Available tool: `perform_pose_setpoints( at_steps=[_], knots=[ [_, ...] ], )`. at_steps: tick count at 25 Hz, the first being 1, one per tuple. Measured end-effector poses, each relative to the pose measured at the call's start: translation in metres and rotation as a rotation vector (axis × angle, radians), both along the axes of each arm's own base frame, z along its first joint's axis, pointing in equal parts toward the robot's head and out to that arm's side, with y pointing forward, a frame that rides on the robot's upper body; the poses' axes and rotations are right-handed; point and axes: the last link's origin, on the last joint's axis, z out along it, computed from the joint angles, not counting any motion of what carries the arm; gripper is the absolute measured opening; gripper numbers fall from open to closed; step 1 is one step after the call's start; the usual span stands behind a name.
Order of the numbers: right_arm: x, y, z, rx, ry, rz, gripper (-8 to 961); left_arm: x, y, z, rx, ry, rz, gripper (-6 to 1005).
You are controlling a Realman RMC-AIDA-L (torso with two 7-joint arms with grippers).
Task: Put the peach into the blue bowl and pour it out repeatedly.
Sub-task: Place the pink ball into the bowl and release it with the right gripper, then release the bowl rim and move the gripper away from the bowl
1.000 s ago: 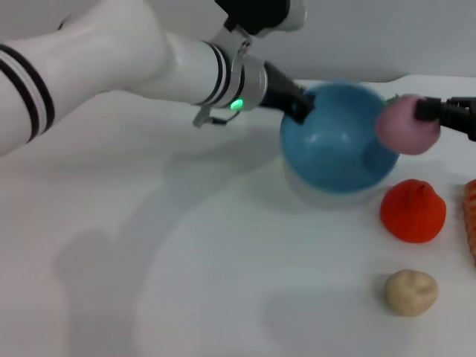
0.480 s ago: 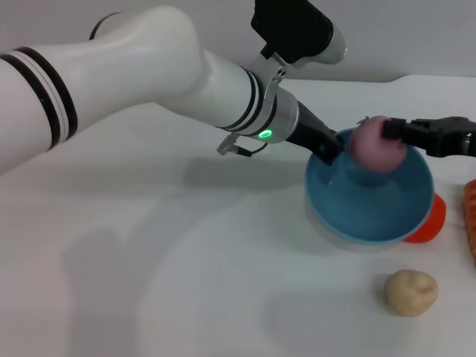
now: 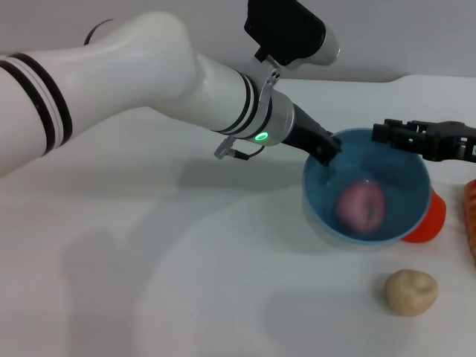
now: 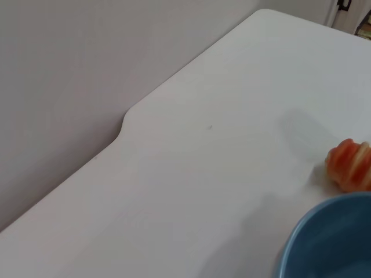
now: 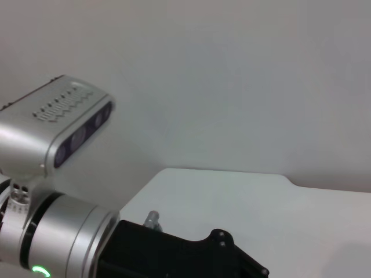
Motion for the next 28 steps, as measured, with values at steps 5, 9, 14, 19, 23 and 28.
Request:
perform_pose_setpoints(
  at_steps=[5, 9, 14, 19, 23, 28],
  knots=[
    [0.010, -0.007, 0.004, 0.043, 0.057, -0.043, 362, -0.007, -0.001, 0.000, -0.008, 0.013, 0.024, -1],
    [0.029, -0.023, 0.007, 0.085, 0.102, -0.108, 383, -0.014, -0.007, -0.006, -0.033, 0.040, 0.042, -1],
    [0.039, -0.034, 0.000, 0.067, 0.118, -0.147, 383, -0.024, -0.008, -0.010, -0.021, 0.076, 0.033, -1],
    [0.043, -0.039, -0.006, 0.063, 0.135, -0.158, 395, -0.027, -0.009, -0.012, -0.013, 0.084, 0.026, -2],
    [0.040, -0.041, -0.013, 0.074, 0.169, -0.142, 411, -0.030, -0.010, -0.014, 0.003, 0.086, 0.015, -2],
    [0.039, -0.041, -0.017, 0.076, 0.180, -0.134, 431, -0.034, -0.014, -0.017, -0.001, 0.101, 0.000, -2]
  ],
)
